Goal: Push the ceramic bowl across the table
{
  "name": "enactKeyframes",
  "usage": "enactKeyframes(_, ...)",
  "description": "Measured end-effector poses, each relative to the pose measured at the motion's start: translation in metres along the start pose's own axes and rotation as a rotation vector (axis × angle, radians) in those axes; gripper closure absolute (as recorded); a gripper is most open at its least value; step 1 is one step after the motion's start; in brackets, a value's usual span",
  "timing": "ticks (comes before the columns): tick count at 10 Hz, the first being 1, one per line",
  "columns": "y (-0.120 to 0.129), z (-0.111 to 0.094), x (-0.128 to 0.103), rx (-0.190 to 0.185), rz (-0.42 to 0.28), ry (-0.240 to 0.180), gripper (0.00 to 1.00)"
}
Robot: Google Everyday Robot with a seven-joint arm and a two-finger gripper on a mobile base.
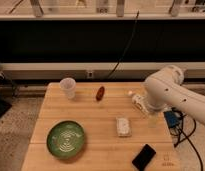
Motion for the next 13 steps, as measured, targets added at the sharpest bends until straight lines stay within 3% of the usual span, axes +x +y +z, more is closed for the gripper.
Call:
enactKeyframes(4,0.005,0.010,-0.053,-0.005,-0.071,0.017,0.20)
enactKeyframes(13,0.031,0.050,-0.110,-0.016,-0.206,0.036,0.20)
